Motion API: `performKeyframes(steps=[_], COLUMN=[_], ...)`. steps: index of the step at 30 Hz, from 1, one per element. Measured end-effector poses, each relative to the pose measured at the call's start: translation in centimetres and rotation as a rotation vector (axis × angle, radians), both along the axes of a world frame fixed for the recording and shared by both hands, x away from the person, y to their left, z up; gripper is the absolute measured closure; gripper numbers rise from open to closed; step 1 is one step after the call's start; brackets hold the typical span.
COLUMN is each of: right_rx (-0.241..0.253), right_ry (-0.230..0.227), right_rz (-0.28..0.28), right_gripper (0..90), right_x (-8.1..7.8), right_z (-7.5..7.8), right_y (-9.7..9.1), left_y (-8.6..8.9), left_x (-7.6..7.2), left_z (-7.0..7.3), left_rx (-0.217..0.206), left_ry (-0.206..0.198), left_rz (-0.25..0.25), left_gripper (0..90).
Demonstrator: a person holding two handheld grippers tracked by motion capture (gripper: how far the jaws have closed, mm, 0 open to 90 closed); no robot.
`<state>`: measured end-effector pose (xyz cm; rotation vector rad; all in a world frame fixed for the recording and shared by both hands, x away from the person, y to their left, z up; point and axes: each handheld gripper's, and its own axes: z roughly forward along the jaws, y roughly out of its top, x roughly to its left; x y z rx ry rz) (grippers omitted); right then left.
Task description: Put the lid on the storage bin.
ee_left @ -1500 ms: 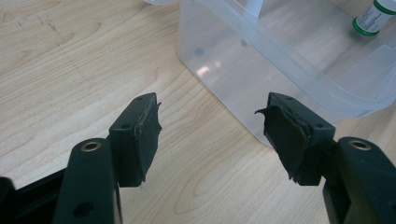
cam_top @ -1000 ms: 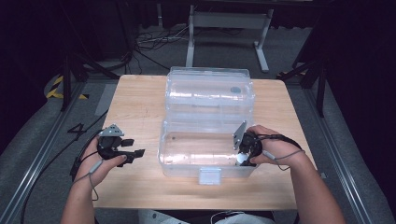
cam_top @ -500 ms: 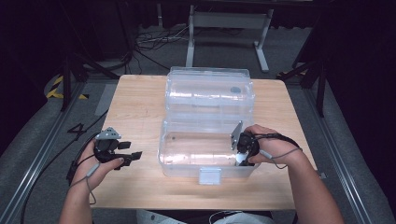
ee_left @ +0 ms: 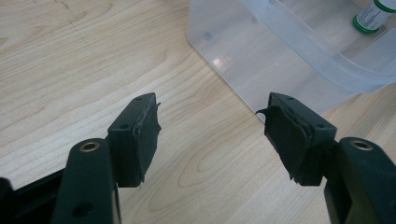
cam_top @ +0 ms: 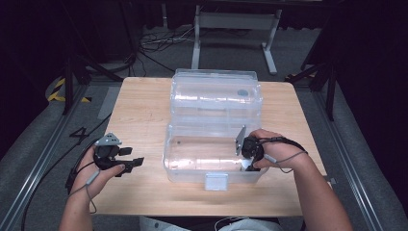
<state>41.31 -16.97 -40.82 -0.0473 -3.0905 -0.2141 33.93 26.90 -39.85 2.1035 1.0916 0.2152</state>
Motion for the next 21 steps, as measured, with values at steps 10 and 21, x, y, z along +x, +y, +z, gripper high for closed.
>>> performKeyframes(steps=[10,21], right_rx=[0.023,0.096], right_ry=[0.0,-0.025], right_rz=[0.009,-0.013], right_gripper=[50.0,45.4], right_x=[0.1,-0.3], right_z=[0.0,1.0], right_y=[-0.2,-1.0], left_y=[-0.1,-0.5], left_x=[0.1,0.5], left_z=[-0.1,0.1], left_rx=[-0.002,-0.002], left_ry=[-0.001,-0.002], left_rz=[-0.001,-0.02], left_gripper=[35.9,35.9])
